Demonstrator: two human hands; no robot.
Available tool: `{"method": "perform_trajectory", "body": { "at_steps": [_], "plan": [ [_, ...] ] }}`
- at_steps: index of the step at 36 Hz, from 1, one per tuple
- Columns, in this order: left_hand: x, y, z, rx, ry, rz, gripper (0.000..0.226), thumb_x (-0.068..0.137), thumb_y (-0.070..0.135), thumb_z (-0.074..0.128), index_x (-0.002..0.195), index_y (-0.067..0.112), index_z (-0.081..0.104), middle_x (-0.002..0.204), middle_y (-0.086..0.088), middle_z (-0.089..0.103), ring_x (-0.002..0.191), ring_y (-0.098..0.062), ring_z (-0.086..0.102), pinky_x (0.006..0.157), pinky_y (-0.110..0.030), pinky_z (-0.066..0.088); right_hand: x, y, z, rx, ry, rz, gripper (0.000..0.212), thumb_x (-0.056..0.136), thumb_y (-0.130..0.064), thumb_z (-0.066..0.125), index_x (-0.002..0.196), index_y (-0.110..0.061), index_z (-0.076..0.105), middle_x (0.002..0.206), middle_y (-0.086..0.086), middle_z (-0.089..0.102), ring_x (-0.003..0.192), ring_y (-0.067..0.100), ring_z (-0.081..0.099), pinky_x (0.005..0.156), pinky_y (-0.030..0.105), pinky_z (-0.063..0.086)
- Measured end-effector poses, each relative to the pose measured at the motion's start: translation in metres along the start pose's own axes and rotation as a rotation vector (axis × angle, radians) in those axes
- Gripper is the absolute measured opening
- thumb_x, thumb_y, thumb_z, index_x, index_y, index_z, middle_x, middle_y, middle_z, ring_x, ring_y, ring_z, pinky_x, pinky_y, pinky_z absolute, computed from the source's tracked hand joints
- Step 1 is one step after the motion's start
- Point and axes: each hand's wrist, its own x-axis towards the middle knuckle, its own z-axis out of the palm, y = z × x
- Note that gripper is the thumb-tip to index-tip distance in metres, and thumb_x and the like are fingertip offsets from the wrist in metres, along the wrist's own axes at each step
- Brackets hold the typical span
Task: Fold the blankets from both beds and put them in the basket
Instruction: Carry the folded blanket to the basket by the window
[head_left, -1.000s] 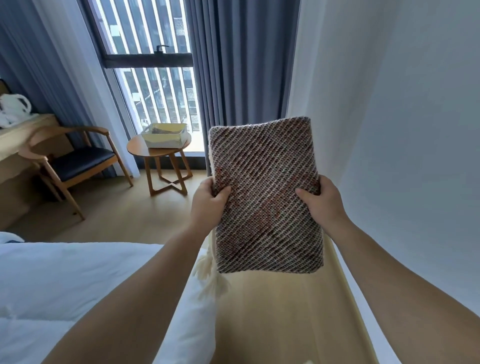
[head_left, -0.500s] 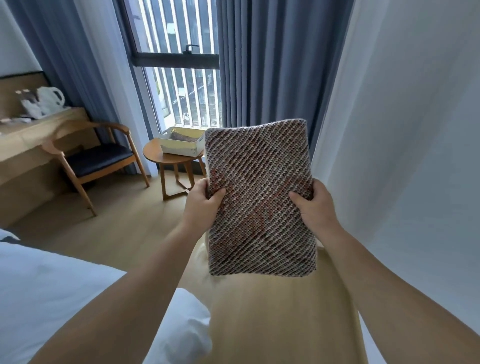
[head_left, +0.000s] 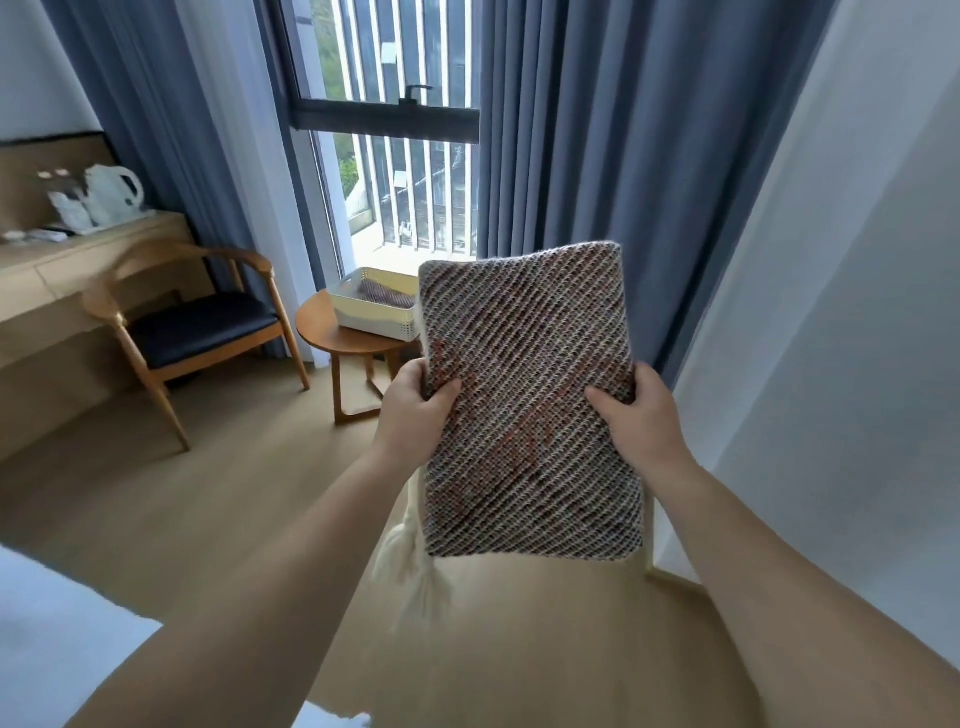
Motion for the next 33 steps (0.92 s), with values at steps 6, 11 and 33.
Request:
{"method": "perform_trajectory", "body": {
  "at_steps": [6,11,33],
  "plan": [
    [0.095,-0.014,-0.010,-0.026,-0.031,-0.015,0.017,0.089,0.021,0.064,0.097,0.035,0.058,0.105,0.005,0.069,0.101,-0.015,0.064,0.094,-0.041,0.052,0.082,-0.002,0.046,-0.028,-0.001,0.015,0.034,0.088,-0.019,0.068,0.120,-0.013,0.055,0.108,-0.004,0.061,0.098,0.014,0.058,0.084,0.028,0.044],
    [0.157,-0.021,-0.013,-0.057,-0.039,-0.014,0.017,0.088,0.019,0.065,0.098,0.031,0.059,0.106,0.003,0.069,0.102,-0.016,0.065,0.094,-0.042,0.052,0.140,0.005,0.074,-0.031,0.005,0.023,0.035,0.088,-0.021,0.068,0.121,-0.014,0.056,0.112,-0.004,0.063,0.100,0.014,0.059,0.085,0.029,0.044],
    [0.413,-0.070,0.060,0.080,0.128,-0.063,0.019,0.088,0.021,0.066,0.100,0.033,0.058,0.104,0.009,0.069,0.101,-0.011,0.065,0.094,-0.040,0.052,0.452,0.093,0.148,0.105,-0.215,0.022,0.035,0.087,-0.017,0.069,0.119,-0.022,0.057,0.111,-0.004,0.065,0.104,0.017,0.062,0.095,0.043,0.050]
  ]
}}
